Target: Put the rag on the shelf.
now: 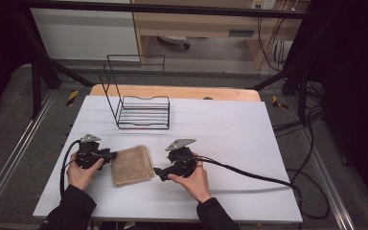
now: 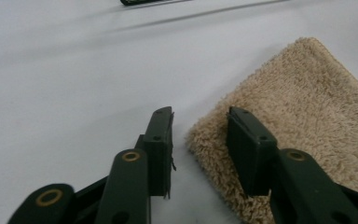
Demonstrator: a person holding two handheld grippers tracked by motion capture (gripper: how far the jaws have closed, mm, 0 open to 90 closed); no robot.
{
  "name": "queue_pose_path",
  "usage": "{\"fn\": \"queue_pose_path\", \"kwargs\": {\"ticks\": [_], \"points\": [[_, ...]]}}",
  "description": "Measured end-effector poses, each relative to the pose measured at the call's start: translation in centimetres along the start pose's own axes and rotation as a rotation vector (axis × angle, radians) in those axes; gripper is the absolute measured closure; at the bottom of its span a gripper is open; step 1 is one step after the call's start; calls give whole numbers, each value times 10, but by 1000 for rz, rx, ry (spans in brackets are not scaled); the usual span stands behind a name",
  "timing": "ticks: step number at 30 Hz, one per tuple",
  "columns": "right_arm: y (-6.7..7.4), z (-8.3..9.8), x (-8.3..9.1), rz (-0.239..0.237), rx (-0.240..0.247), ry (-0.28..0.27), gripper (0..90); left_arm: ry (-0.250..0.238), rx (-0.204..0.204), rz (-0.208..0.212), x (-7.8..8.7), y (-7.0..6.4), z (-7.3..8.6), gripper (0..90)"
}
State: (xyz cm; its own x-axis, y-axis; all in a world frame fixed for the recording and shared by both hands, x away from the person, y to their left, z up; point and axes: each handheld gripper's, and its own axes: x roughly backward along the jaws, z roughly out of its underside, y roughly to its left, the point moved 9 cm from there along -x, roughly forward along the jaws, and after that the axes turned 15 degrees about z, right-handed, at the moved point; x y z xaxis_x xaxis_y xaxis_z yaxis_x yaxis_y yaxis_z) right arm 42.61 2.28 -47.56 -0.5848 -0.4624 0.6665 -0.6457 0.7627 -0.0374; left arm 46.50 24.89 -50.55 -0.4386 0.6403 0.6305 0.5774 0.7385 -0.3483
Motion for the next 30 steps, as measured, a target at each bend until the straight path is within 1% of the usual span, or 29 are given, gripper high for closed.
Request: {"fn": "queue_pose_path", "kwargs": {"ticks": [1, 3, 6, 9, 12, 15, 18, 19, 22, 24, 25, 30], "points": [[0, 1, 0, 0, 5, 5, 95, 1, 5, 7, -1, -1, 1, 663], [-1, 0, 0, 1, 5, 7, 91, 3, 3, 11, -2, -3, 2, 670], [-1, -1, 0, -7, -1, -1, 86, 9, 1, 11, -3, -4, 2, 707], [-2, -2, 0, -7, -2, -4, 84, 16, 6, 14, -4, -5, 4, 721], [-4, -6, -2, -9, -17, -7, 84, 12, 26, 15, -5, -4, 4, 755], [-6, -8, -4, -12, -30, -13, 86, 12, 35, 18, -5, -4, 4, 777], [-9, -13, -9, -16, -59, -28, 90, 14, 26, 11, -5, -4, 4, 803], [-10, -16, -12, -8, -67, -24, 84, 14, 21, 7, -5, -4, 4, 810], [-11, -20, -16, -2, -66, -19, 80, 14, 9, -1, -6, -5, 4, 813], [-11, -25, -21, -3, -67, -26, 78, 15, 2, 0, -6, -5, 5, 815], [-10, -29, -25, 2, -69, -13, 72, 14, -1, -1, -6, -5, 4, 815], [-9, -38, -34, 16, -65, -14, 59, 19, -16, -7, -7, -5, 5, 815]]}}
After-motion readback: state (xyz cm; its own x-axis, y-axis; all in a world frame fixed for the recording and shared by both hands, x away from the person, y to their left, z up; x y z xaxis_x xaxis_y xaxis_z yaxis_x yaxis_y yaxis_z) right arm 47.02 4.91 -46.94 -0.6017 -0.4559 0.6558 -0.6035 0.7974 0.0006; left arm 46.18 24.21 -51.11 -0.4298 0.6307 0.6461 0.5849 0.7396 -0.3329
